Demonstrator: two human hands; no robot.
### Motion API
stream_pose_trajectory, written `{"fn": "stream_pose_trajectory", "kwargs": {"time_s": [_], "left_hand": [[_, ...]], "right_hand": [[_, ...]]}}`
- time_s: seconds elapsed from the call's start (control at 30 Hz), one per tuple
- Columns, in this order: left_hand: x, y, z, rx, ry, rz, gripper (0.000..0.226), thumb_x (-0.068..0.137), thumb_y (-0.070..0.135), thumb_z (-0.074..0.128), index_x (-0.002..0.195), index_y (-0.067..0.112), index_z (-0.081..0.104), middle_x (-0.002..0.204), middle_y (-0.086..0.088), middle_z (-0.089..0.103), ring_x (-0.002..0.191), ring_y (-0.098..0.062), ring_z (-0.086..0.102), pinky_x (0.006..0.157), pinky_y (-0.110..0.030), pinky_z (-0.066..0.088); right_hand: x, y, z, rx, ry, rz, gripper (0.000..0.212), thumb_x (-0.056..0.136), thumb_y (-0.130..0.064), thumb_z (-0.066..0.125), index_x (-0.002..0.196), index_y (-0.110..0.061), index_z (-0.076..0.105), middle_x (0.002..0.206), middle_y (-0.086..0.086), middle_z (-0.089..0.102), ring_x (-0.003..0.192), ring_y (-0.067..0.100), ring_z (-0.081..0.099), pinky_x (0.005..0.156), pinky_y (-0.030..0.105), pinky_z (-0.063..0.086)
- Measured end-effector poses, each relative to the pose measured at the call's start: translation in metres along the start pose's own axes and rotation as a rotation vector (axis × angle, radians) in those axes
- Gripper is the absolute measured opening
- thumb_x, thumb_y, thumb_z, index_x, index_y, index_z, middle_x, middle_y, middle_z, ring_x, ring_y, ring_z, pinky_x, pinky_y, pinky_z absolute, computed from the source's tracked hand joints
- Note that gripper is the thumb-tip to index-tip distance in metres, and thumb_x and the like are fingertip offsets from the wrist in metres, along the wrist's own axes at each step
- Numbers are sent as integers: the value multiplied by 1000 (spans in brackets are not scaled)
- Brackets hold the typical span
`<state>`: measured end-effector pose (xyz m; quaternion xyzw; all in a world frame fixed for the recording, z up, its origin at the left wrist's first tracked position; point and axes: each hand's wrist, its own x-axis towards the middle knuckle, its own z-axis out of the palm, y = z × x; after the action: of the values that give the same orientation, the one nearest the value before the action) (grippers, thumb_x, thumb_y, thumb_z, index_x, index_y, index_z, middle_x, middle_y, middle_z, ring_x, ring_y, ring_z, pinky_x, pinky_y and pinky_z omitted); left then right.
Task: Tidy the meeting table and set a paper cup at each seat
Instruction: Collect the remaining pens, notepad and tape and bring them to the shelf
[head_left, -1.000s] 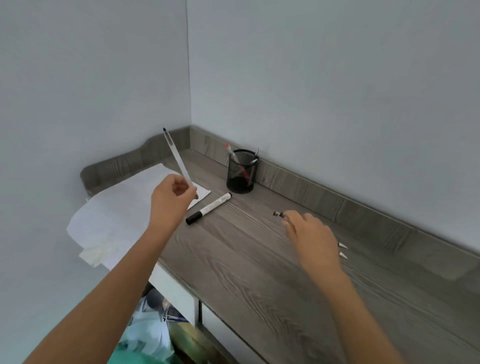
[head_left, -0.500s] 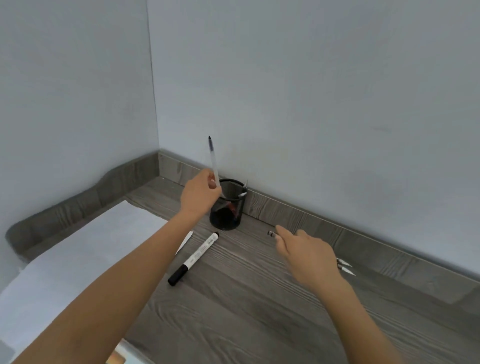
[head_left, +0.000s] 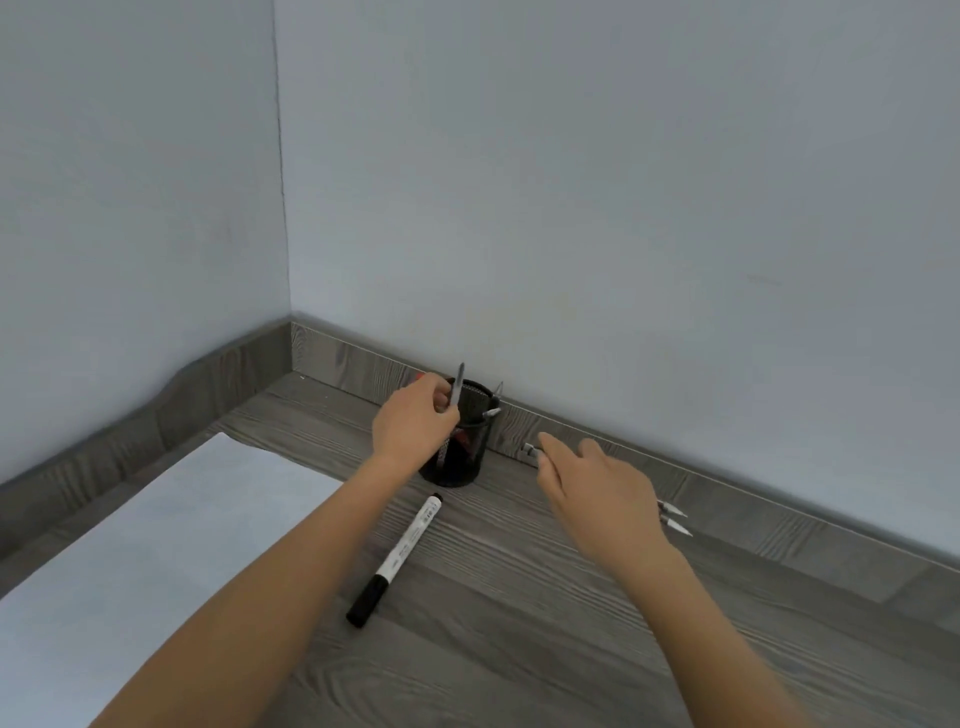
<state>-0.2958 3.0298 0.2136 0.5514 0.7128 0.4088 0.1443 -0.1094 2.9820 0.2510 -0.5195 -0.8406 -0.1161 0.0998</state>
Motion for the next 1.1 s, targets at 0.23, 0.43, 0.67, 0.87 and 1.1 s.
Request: {"fn": "stream_pose_trajectory", "kwargs": {"time_s": [0.23,0.43,0.67,0.87,1.1], "left_hand": [[-12,-19,6,-266,194,35,35,83,19,61,117,14,55,110,-5,56,96,-21,53,81,-29,43],[-16,-35,22,-415,107,-23,73,77,29,70,137,10,34,137,-10,41,127,-24,37,107,-41,35],[-16,-51,27,-397,-11,-37,76,77,28,70,140,14,30,139,-7,41,129,-21,35,106,-31,31],[-15,-53,30,-411,-16,-9,66,79,27,69,135,14,38,130,-7,48,122,-21,43,99,-30,37],[-14,-55,34,-428,-4,-8,58,78,27,69,129,16,44,123,-6,52,116,-20,46,98,-34,41]], "right_hand": [[51,-9,-21,-110,-9,-150,35,97,-35,26,114,-12,47,102,9,54,82,28,58,54,29,31],[105,-27,-34,-323,-160,-429,33,96,-31,32,114,-10,49,109,13,55,94,31,57,63,33,35],[143,-57,-20,-650,-362,-673,30,85,-12,47,114,-14,54,93,7,56,97,27,54,77,35,33],[143,-62,-8,-818,-295,-750,17,90,-11,49,100,-16,61,106,6,59,105,27,47,92,36,32],[152,-45,-24,-766,-211,-597,28,86,-2,45,106,-14,60,107,9,54,106,28,44,96,39,30]]}}
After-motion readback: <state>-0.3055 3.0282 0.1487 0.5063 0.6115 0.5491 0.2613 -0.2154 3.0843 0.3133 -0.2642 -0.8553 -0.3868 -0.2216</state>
